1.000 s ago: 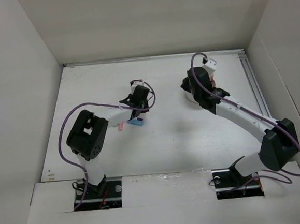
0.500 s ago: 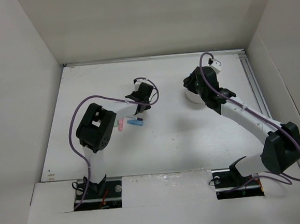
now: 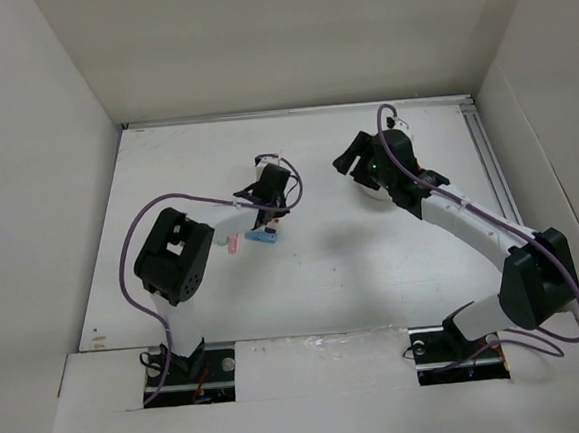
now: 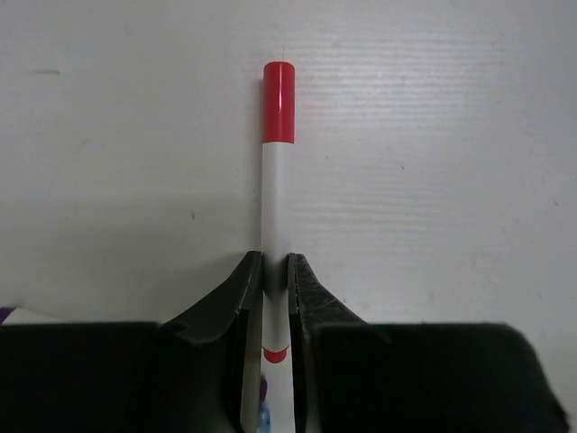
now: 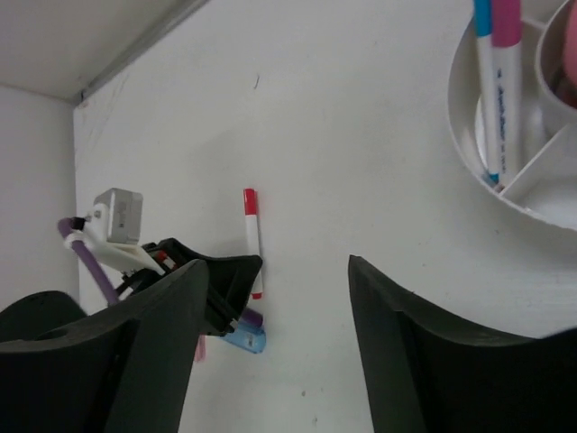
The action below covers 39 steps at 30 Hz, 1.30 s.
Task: Sort the stationery into containers
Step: Pick up the pen from the center of the board, then place the pen in the storage box.
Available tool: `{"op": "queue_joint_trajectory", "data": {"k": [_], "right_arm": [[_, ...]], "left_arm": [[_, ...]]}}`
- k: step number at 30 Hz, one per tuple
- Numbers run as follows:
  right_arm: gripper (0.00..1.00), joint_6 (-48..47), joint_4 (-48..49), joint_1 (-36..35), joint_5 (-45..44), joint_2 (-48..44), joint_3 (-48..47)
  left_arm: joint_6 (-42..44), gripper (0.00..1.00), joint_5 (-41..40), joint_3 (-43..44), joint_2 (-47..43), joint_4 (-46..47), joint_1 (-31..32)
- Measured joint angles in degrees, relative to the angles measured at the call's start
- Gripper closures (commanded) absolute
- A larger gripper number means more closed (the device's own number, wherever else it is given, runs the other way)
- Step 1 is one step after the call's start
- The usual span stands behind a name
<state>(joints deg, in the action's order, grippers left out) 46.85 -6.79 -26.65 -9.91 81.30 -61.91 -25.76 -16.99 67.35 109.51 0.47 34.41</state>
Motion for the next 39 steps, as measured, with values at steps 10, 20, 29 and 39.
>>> {"op": "queue_joint_trajectory", "data": {"k": [10,20,29,39], "right_arm": [[0.2,-0.5,1.4,-1.2,15.1,3.5,-1.3],[0.23,-0.4,2.5,-5.0,19.9,9.8,-4.5],[0.92,1.4,2.6,-5.4,18.5,12.9,-5.6],[1.0,1.9,1.4,-3.6,11.6,12.0,-7.1]], "left_arm": [[1.4,1.0,17.6,-12.9,-21.6,12.2,0.0],[1.5,1.0,33.7,-18.9,-24.1,21.6,0.0],[1.5,0.91,37.4,-20.1,-26.9,24.0,0.0],[1.2,0.42,37.4,-20.7,-27.9,24.7,0.0]]}}
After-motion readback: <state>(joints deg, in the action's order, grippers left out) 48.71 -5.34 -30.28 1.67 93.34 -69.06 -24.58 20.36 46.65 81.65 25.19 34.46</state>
